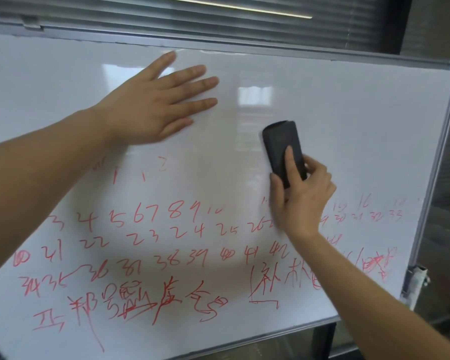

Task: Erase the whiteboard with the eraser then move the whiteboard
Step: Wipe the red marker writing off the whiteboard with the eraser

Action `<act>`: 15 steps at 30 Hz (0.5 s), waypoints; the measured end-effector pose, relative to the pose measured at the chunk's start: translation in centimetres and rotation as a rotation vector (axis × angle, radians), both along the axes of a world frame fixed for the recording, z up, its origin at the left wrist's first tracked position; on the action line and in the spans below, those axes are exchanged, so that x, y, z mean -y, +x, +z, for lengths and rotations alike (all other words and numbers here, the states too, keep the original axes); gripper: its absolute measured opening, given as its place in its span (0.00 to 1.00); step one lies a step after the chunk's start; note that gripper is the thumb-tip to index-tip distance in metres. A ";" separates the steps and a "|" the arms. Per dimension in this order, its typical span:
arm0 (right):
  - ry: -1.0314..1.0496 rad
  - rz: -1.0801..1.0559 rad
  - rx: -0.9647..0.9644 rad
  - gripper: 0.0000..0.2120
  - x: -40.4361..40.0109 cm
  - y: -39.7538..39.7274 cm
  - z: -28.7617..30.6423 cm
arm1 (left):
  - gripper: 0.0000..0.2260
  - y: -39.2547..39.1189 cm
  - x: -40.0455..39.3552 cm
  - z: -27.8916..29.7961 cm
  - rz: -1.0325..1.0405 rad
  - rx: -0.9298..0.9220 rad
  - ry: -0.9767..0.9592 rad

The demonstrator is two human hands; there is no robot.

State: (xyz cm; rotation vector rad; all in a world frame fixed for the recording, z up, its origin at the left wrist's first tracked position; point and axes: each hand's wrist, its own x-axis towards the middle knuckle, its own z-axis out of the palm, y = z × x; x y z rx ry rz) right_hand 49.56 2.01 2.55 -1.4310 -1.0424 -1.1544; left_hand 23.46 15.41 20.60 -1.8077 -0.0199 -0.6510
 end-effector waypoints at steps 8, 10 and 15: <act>-0.075 0.042 0.066 0.25 -0.3 -3.8 -3.1 | 0.24 -1.6 0.2 0.3 0.008 -0.033 -0.021; -0.071 0.030 0.077 0.25 -0.1 -3.3 -1.7 | 0.24 -3.2 -0.2 0.2 0.009 -0.020 -0.028; 0.011 0.021 -0.014 0.25 -0.5 -3.9 5.2 | 0.23 -6.7 -0.8 -0.2 0.046 -0.005 -0.032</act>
